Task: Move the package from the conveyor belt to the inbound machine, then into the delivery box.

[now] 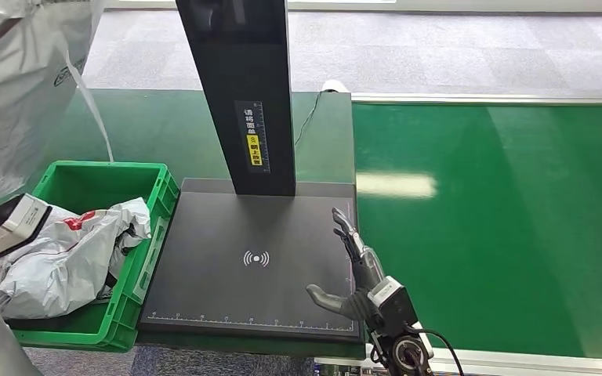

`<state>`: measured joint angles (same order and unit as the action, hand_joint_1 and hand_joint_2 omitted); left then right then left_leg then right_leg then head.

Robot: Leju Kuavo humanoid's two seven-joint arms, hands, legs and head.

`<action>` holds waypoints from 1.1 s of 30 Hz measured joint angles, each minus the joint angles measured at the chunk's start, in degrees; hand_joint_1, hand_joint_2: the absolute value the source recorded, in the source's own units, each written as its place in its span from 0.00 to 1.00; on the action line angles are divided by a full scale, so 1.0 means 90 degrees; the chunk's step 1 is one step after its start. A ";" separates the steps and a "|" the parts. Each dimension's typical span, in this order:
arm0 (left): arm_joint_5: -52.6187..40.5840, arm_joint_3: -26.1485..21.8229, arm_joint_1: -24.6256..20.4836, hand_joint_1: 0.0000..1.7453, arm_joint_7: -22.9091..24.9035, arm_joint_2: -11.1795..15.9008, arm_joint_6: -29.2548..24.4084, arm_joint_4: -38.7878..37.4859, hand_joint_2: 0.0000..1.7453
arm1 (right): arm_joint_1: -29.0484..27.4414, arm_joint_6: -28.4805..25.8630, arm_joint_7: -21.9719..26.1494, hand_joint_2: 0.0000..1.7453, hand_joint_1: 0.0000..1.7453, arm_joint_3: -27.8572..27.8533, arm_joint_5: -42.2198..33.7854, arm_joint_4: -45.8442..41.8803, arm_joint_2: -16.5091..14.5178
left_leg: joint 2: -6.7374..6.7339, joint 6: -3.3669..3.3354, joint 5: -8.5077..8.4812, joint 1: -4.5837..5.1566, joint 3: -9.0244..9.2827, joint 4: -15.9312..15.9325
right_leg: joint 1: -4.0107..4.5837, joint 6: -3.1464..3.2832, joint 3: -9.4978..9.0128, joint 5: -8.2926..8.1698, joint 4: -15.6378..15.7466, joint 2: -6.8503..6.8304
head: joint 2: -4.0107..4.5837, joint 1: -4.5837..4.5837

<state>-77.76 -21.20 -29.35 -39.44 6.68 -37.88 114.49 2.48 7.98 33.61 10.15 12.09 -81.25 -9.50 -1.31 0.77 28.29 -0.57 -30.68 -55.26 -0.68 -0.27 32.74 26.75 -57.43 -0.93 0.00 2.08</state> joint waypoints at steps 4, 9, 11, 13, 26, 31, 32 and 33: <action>-0.0210 -0.0670 -0.0228 1.00 0.0150 0.0282 0.0001 -0.1194 1.00 | -0.0121 0.0019 0.0003 1.00 0.00 0.0013 0.0046 -0.0086 0.0004 | -0.0015 0.0003 -0.0002 -0.0006 0.0000 0.0000 | 0.0009 0.0007 0.0005 -0.0004 -0.0002 0.0011 | 0.0000 0.0001; -0.0158 -0.1214 -0.0296 1.00 -0.0003 0.0439 0.0000 -0.1998 1.00 | -0.0199 0.0019 0.0003 1.00 0.00 0.0021 0.0061 -0.0155 0.0006 | -0.0013 0.0004 -0.0003 -0.0007 -0.0004 0.0000 | 0.0011 0.0009 0.0008 -0.0005 -0.0002 0.0013 | 0.0000 -0.0002; -0.0154 -0.1315 -0.0302 1.00 -0.0012 0.0467 0.0000 -0.2161 1.00 | -0.0207 0.0019 0.0003 1.00 0.00 0.0021 0.0064 -0.0166 0.0006 | -0.0014 0.0004 -0.0002 -0.0006 -0.0005 0.0000 | 0.0010 0.0009 0.0008 -0.0005 -0.0001 0.0012 | 0.0000 -0.0003; -0.0167 -0.1385 -0.0305 1.00 -0.0016 0.0476 0.0000 -0.2281 1.00 | -0.0208 0.0019 0.0002 1.00 0.00 0.0021 0.0067 -0.0171 0.0006 | -0.0013 0.0004 -0.0002 -0.0006 -0.0005 0.0000 | 0.0009 0.0009 0.0008 -0.0005 0.0000 0.0012 | 0.0000 -0.0003; -0.0321 -0.1595 -0.0314 1.00 -0.0020 0.0191 -0.0002 -0.2672 1.00 | -0.0192 -0.0040 -0.0068 1.00 0.00 0.0091 0.0099 -0.0305 0.0058 | -0.0012 0.0004 -0.0002 -0.0007 -0.0004 0.0000 | 0.0010 0.0009 0.0008 -0.0005 0.0001 0.0011 | 0.0000 -0.0002; -0.0205 -0.1635 -0.0319 1.00 -0.0024 0.0081 -0.0002 -0.2708 1.00 | -0.0187 -0.0014 -0.0075 1.00 0.00 0.0093 0.0126 -0.0324 0.0073 | -0.0012 0.0004 -0.0002 -0.0006 -0.0004 0.0000 | 0.0009 0.0009 0.0008 -0.0005 0.0001 0.0011 | 0.0000 -0.0002; -0.0196 -0.1639 -0.0319 1.00 -0.0026 0.0065 -0.0002 -0.2716 1.00 | -0.0187 -0.0012 -0.0075 1.00 0.00 0.0094 0.0126 -0.0324 0.0076 | -0.0012 0.0004 -0.0002 -0.0006 -0.0005 0.0000 | 0.0009 0.0009 0.0008 -0.0005 0.0001 0.0011 | 0.0000 -0.0002; -0.0188 -0.1644 -0.0320 1.00 -0.0028 0.0050 -0.0002 -0.2721 1.00 | -0.0187 -0.0010 -0.0075 1.00 0.00 0.0093 0.0126 -0.0324 0.0078 | -0.0012 0.0004 -0.0002 -0.0006 -0.0005 0.0000 | 0.0009 0.0009 0.0008 -0.0005 0.0001 0.0011 | 0.0000 -0.0002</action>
<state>-79.45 -35.99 -32.23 -39.69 7.13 -37.90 90.00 0.80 7.88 32.94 10.99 13.22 -84.17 -8.80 -1.41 0.80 28.27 -0.63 -30.72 -55.26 -0.59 -0.19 32.81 26.71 -57.43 -0.83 0.00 2.07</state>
